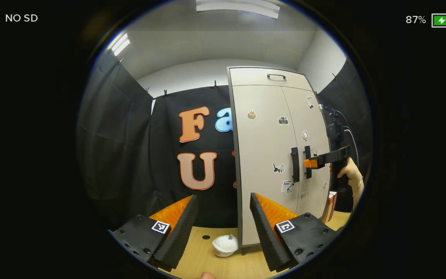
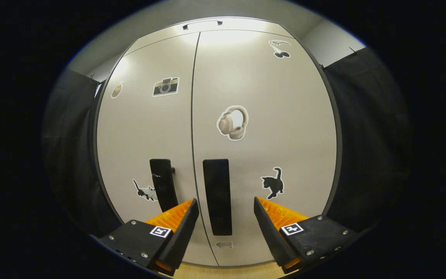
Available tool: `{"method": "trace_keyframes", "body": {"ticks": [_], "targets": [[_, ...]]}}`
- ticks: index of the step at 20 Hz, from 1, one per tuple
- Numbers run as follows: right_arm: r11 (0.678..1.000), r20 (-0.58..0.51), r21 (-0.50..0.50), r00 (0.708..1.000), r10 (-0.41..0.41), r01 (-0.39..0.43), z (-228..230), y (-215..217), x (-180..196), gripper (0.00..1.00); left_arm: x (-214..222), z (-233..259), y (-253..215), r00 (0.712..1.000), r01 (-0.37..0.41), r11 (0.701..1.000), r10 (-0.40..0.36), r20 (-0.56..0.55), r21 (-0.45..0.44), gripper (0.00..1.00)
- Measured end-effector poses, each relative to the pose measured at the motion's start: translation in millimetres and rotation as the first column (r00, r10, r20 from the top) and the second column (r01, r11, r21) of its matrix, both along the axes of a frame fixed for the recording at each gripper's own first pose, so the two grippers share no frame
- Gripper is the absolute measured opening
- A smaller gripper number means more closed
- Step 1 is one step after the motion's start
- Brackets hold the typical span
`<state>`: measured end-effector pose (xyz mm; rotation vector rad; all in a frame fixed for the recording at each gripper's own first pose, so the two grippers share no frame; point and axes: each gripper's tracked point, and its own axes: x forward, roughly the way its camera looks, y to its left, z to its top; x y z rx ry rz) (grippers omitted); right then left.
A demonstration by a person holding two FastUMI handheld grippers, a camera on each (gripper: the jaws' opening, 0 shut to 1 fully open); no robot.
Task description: Open the right door of the double-door shoe cabinet with the right hand, and open the left door with the left hand.
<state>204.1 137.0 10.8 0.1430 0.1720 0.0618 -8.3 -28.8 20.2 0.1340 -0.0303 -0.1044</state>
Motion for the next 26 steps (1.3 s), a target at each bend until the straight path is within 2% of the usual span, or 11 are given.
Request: {"method": "trace_keyframes", "body": {"ticks": [5, 6, 10, 13, 18, 20, 26], "targets": [[1.0, -0.001, 0.018, 1.0, 0.015, -0.015, -3.7, 8.8, 11.1, 0.64, 1.3, -4.7, 3.9, 1.0, -0.001, 1.0, 0.001, -0.001, -0.028, 0.81], [1.0, 0.0, 0.017, 1.0, 0.022, -0.022, -4.2, 11.4, 12.3, 0.55, 1.2, -5.0, 7.2, 1.0, -0.006, 1.0, 0.006, -0.002, -0.03, 0.81], [1.0, 0.003, -0.007, 1.0, 0.018, -0.018, -6.6, 10.2, 13.3, 0.35, 0.0, -5.2, 12.1, 1.0, -0.017, 0.999, 0.017, 0.005, -0.034, 0.81], [1.0, 0.013, -0.012, 1.0, 0.021, -0.021, -6.7, 10.0, 13.2, 0.31, -0.6, -5.8, 12.5, 1.0, -0.022, 0.999, 0.022, 0.0, -0.04, 0.81], [1.0, 0.025, -0.014, 0.999, 0.023, -0.022, -6.4, 8.4, 9.0, 0.14, -9.2, -4.4, 10.3, 1.0, -0.021, 0.999, 0.021, -0.004, -0.026, 0.81], [0.999, 0.027, -0.011, 0.999, 0.04, -0.04, -5.3, 8.1, 5.0, 0.1, -12.8, -1.3, 12.6, 1.0, -0.029, 0.999, 0.029, 0.001, -0.027, 0.81], [0.995, 0.025, 0.001, 0.994, 0.103, -0.103, -0.6, 4.8, -6.8, 0.1, -24.6, 1.1, 4.0, 1.0, -0.03, 0.998, 0.03, -0.009, -0.046, 0.81]]}}
